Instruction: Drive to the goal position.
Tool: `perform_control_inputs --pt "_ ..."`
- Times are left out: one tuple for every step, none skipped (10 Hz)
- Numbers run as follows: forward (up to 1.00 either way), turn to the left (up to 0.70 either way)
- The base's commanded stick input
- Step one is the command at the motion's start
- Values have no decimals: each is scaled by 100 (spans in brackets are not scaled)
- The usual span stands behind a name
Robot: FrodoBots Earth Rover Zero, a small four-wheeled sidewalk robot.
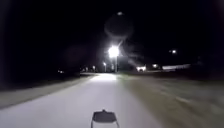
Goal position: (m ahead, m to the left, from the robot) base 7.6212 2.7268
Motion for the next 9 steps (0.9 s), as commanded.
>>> perform_control_inputs --pt "100 0" --pt "100 0" --pt "100 0" --pt "100 0" --pt "100 0" --pt "100 8" --pt "100 27" --pt "100 27" --pt "100 27"
